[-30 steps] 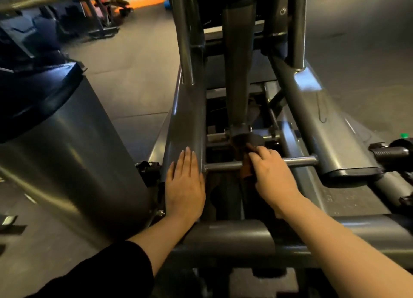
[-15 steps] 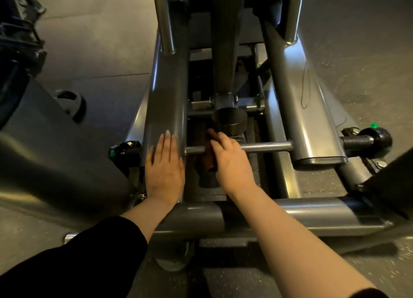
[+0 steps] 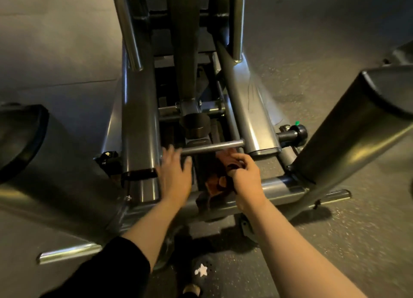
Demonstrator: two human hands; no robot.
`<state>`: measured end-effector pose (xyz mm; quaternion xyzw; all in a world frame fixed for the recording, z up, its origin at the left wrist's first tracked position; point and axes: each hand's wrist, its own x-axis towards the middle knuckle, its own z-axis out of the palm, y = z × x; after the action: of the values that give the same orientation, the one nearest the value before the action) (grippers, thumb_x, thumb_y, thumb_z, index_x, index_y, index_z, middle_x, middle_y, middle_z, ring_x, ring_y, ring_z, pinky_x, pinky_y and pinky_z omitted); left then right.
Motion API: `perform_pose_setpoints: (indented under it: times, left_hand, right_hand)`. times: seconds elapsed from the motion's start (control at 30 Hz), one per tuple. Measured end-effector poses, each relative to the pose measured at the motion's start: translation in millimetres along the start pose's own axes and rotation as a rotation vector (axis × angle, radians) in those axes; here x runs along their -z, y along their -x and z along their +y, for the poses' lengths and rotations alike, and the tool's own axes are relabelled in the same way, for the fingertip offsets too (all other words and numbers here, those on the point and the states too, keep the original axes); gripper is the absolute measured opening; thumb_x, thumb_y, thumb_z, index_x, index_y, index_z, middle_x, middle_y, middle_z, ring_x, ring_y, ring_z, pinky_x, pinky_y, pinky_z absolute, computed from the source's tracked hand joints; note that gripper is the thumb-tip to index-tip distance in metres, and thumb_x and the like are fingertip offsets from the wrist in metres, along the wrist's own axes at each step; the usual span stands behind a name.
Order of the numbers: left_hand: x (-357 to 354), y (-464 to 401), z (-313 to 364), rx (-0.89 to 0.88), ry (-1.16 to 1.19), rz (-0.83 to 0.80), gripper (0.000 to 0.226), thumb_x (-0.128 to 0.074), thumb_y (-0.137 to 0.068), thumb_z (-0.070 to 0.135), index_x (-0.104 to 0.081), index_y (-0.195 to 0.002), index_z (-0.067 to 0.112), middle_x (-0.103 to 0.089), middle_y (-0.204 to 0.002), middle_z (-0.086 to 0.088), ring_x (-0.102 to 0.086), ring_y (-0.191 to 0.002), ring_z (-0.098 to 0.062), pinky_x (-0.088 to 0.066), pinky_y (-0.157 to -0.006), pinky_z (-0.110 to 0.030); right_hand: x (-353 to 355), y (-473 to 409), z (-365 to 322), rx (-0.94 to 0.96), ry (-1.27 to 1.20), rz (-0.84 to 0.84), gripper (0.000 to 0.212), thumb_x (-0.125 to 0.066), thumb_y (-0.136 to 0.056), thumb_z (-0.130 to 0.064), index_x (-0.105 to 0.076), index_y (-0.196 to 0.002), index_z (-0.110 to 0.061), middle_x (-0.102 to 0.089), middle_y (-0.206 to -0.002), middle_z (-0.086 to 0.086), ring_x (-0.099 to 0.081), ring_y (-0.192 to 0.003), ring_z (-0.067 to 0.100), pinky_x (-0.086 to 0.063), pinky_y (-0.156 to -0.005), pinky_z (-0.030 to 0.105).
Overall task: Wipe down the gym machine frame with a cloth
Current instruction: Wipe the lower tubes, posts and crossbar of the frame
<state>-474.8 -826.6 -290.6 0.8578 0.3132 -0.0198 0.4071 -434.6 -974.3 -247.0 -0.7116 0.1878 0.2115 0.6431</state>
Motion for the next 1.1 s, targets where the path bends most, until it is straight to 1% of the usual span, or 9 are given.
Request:
perform_pose_setpoints:
  times: [0.1,0.17,0.3,0.37,0.47,0.57,0.67,0.83,1.1]
  left_hand:
    - [-25,51,84,0.060,0.683,-0.295,0.022,-0.045,-0.102,0.020,-0.061,-0.117,0.022,-0.065,-0.119,-0.001,-0.060,-0.103,-0.007,-0.048,-0.088,-0.016]
    - [-42,79,127,0.018,0.693,-0.395,0.022,-0.045,-0.101,0.009,-0.062,-0.106,0.021,-0.067,-0.102,0.001,-0.063,-0.092,-0.008,-0.050,-0.077,-0.013]
    - [-55,107,193,-0.152,0.627,-0.282,0.025,-0.048,-0.088,0.008,-0.066,-0.079,0.023,-0.068,-0.079,0.000,-0.060,-0.071,0.001,-0.048,-0.071,-0.021]
    - [-59,114,224,-0.346,0.599,-0.220,0.030,-0.047,-0.079,0.017,-0.071,-0.096,0.015,-0.070,-0.097,-0.002,-0.063,-0.090,-0.005,-0.048,-0.085,-0.024]
    - [-72,120,271,-0.607,0.485,-0.072,0.035,-0.051,-0.083,0.008,-0.066,-0.114,0.011,-0.061,-0.126,-0.002,-0.054,-0.119,-0.012,-0.038,-0.105,-0.024]
    - [-94,120,313,-0.705,0.301,0.035,0.045,-0.050,-0.089,-0.002,-0.056,-0.132,0.009,-0.049,-0.144,-0.005,-0.038,-0.137,-0.015,-0.024,-0.115,-0.025]
    - [-129,123,344,-0.820,0.127,0.086,0.048,-0.047,-0.087,0.002,-0.054,-0.134,0.005,-0.045,-0.147,-0.009,-0.029,-0.144,-0.021,-0.017,-0.121,-0.038]
    - [-176,109,362,-0.887,-0.461,0.313,0.056,-0.055,-0.090,0.014,-0.042,-0.144,0.005,-0.036,-0.153,-0.014,-0.023,-0.146,-0.029,-0.010,-0.118,-0.048]
    - [-191,107,362,-0.832,-0.739,0.516,0.067,-0.064,-0.081,0.006,-0.041,-0.144,0.001,-0.042,-0.149,-0.015,-0.042,-0.137,-0.028,-0.028,-0.114,-0.043]
  right_hand:
    - [31,28,-28,-0.008,-0.205,0.053,0.031,-0.049,-0.090,0.009,-0.062,-0.112,-0.009,-0.067,-0.110,0.021,-0.065,-0.101,0.036,-0.053,-0.090,0.045]
    - [57,43,-44,0.112,-0.191,0.079,0.033,-0.049,-0.092,0.007,-0.065,-0.114,-0.012,-0.069,-0.108,0.014,-0.065,-0.101,0.027,-0.051,-0.092,0.036]
    - [122,63,-67,0.521,0.178,0.355,0.047,-0.050,-0.072,0.005,-0.067,-0.109,-0.019,-0.065,-0.111,0.001,-0.060,-0.105,0.012,-0.045,-0.099,0.021]
    - [155,71,-77,0.676,0.240,0.513,0.055,-0.045,-0.064,0.002,-0.068,-0.113,-0.009,-0.057,-0.117,0.000,-0.051,-0.108,0.002,-0.034,-0.098,0.003]
    - [196,64,-86,0.730,0.290,0.722,0.059,-0.050,-0.073,0.015,-0.059,-0.128,-0.003,-0.044,-0.129,0.002,-0.038,-0.116,-0.003,-0.026,-0.100,0.000]
    - [225,41,-92,0.841,0.484,0.557,0.051,-0.051,-0.089,0.000,-0.052,-0.138,-0.011,-0.041,-0.143,0.001,-0.038,-0.129,0.004,-0.035,-0.111,0.023]
    - [260,15,-83,0.816,0.640,0.390,0.035,-0.050,-0.099,-0.030,-0.056,-0.133,-0.034,-0.054,-0.136,-0.001,-0.056,-0.121,0.011,-0.051,-0.096,0.035]
    - [336,-12,-68,0.837,0.625,0.362,0.060,-0.056,-0.079,0.015,-0.056,-0.134,-0.010,-0.044,-0.146,0.006,-0.046,-0.125,0.024,-0.035,-0.110,0.027]
    - [336,-80,-102,0.870,0.871,-0.033,0.077,-0.059,-0.088,0.003,-0.018,-0.153,-0.002,-0.006,-0.163,0.008,-0.002,-0.150,0.027,-0.010,-0.123,0.036]
